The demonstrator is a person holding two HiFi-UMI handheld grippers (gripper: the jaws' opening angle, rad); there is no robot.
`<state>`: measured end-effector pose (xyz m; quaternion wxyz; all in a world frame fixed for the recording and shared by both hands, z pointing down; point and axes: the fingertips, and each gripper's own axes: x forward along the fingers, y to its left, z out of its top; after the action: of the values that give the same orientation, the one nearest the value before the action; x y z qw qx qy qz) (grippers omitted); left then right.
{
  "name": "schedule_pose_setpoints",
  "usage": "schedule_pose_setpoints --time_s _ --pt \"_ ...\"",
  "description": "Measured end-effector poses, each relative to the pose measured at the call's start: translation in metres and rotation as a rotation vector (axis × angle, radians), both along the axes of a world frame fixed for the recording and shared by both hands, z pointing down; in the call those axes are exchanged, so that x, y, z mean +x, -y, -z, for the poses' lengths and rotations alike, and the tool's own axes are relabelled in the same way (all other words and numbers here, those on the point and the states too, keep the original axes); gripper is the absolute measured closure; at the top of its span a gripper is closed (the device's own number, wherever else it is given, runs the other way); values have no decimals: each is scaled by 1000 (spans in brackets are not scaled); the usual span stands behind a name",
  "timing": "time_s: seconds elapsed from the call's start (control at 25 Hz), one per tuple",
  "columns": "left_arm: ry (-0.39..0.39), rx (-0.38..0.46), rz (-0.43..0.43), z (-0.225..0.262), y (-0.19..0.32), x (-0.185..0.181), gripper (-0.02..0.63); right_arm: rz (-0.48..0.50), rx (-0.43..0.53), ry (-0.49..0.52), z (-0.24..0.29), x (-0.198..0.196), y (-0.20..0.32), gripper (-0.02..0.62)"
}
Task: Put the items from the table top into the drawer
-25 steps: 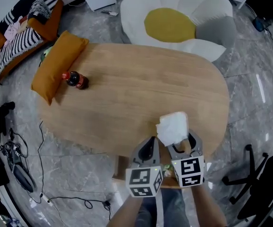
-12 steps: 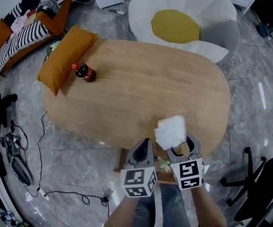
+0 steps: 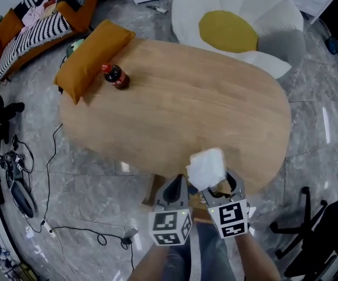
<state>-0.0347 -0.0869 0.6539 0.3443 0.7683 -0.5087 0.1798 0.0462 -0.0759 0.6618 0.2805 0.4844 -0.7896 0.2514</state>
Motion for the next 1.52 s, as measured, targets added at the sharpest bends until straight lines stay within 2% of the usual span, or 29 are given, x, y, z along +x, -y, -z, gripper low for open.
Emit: schedule_pose_setpoints --time_s 0.28,0.72,1.0,1.52 --pt "4 -29 93 -5 -16 -36 597 50 -28 16 -7 -18 -16 304" --pt "29 -54 127 -19 -41 -54 597 139 -79 46 -21 -43 -49 304" --pt "31 -61 68 -22 -53 -45 597 187 -122 50 -35 -50 -68 302" --pt "39 -117 90 -42 -74 -59 597 301 -160 59 -51 -72 -93 302"
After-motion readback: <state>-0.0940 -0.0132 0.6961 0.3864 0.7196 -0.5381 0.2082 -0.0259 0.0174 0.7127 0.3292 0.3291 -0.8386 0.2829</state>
